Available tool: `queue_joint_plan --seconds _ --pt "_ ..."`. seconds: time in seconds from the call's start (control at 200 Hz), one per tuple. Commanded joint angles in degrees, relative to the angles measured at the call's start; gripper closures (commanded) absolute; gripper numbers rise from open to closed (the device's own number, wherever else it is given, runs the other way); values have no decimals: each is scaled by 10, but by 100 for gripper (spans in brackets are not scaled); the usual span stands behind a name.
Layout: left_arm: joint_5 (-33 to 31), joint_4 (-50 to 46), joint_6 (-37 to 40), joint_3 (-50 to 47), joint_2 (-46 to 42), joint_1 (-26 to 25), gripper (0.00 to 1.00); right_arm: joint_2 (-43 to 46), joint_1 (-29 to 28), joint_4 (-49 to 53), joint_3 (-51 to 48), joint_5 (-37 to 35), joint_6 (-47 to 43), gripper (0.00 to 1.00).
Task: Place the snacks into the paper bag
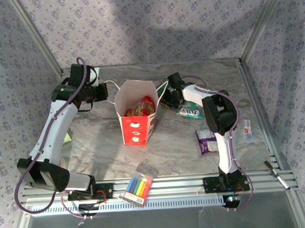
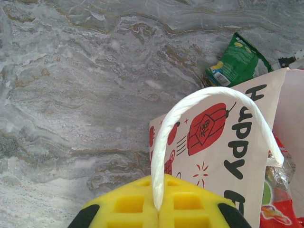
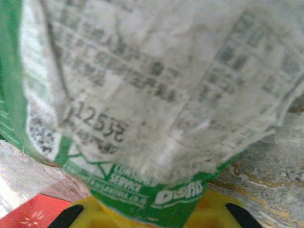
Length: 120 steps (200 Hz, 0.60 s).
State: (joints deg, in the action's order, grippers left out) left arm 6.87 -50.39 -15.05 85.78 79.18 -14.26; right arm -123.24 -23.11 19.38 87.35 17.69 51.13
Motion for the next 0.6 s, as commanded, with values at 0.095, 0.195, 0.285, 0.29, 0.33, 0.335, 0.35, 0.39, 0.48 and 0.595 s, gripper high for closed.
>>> queue_joint_plan --seconds 0.095,0.195,0.285,0.29,0.33,0.335,0.35,0.39,0.48,0.595 --pt "9 -7 -7 14 -12 -3 95 41 2 58 6 -23 -58 96" --pt "6 -5 -9 11 -20 -3 95 52 -1 65 1 -24 -74 100" --pt "5 -5 -13 10 -27 -3 95 65 -4 80 2 -27 -96 100" --pt "5 -5 -12 10 -27 -3 95 66 -4 81 2 -27 -98 100" --pt "5 -5 -14 10 -30 -4 95 72 -5 89 3 -27 -110 100" --pt "5 -5 -14 10 -31 -4 95 73 -6 89 3 -27 -111 100" --pt "5 -5 -15 10 -31 -4 95 76 -6 93 4 -26 -116 100" --pt "5 -5 -18 10 -34 -5 95 83 -7 103 6 -27 -130 100" --pt "5 -3 -24 7 -41 -7 95 102 -8 123 8 -34 -156 100" --pt "0 -2 -33 6 -49 -12 95 129 -7 140 5 -41 -193 100"
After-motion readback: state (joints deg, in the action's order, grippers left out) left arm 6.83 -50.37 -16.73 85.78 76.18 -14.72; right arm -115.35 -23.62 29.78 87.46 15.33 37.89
